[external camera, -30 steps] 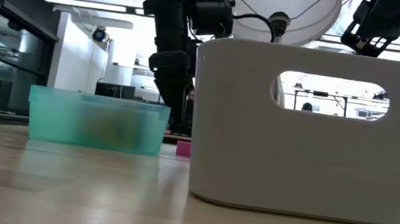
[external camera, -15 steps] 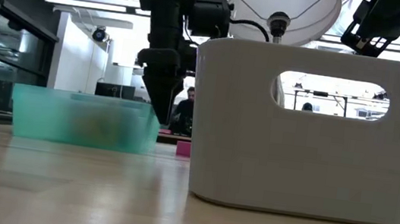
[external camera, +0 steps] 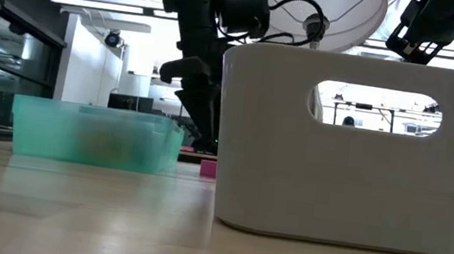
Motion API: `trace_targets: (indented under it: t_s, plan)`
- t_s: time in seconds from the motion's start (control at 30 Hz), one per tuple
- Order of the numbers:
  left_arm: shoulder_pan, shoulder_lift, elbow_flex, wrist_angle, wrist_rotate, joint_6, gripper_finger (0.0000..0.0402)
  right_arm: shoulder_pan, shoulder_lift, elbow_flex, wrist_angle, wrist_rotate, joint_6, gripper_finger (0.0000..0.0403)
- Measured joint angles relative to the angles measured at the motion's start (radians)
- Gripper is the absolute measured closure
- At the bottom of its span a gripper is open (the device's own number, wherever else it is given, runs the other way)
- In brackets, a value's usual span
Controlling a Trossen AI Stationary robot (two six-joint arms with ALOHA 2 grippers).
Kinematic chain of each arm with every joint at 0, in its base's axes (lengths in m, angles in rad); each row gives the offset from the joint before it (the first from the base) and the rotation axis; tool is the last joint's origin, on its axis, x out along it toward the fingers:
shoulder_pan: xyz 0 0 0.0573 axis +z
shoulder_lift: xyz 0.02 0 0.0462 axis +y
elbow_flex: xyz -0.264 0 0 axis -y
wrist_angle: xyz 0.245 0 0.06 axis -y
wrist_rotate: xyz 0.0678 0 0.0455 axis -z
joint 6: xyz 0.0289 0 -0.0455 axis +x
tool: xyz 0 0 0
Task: Pick & Place School Supplies
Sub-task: Put the pink eraser into the red bin
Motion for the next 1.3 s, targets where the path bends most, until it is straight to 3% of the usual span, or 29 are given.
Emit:
trace_targets:
  t_s: [0.83,1.3]
  plan:
    - [0.026,0.076,0.001,0.084,0.034,0.064,0.0237,0.019,0.0,0.0,0.011,0.001,0.026,0.0306]
    - [0.037,0.108,-0.001,0.041,0.031,0.04,0.0238,0.019,0.0,0.0,0.027,0.001,0.03,0.0306]
